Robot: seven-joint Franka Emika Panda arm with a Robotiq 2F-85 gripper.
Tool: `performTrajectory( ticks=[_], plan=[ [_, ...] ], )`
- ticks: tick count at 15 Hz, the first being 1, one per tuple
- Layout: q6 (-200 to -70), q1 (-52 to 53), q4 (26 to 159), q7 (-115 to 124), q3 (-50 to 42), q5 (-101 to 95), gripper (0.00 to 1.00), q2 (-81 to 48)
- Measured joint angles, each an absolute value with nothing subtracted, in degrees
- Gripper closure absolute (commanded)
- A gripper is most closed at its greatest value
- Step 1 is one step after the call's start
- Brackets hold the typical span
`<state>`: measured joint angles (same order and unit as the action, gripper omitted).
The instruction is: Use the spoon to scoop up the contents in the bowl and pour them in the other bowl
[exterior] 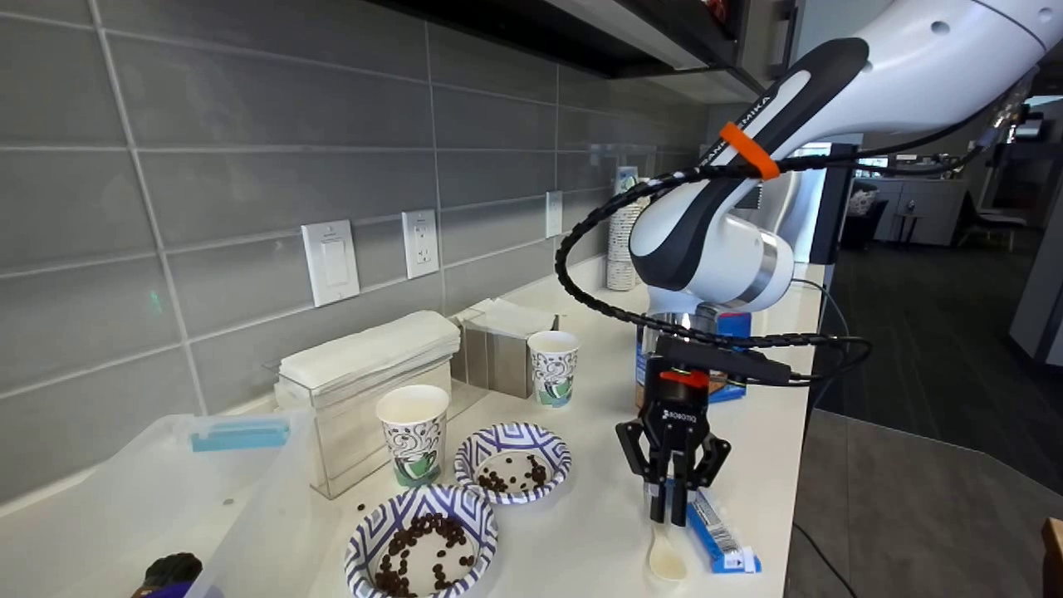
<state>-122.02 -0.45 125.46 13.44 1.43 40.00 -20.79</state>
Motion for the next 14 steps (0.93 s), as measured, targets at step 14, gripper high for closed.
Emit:
performTrajectory(
  ticks=[14],
  plan=[
    [-122.0, -0.5, 123.0, 13.4, 1.4, 40.0, 0.55, -23.7]
  ],
)
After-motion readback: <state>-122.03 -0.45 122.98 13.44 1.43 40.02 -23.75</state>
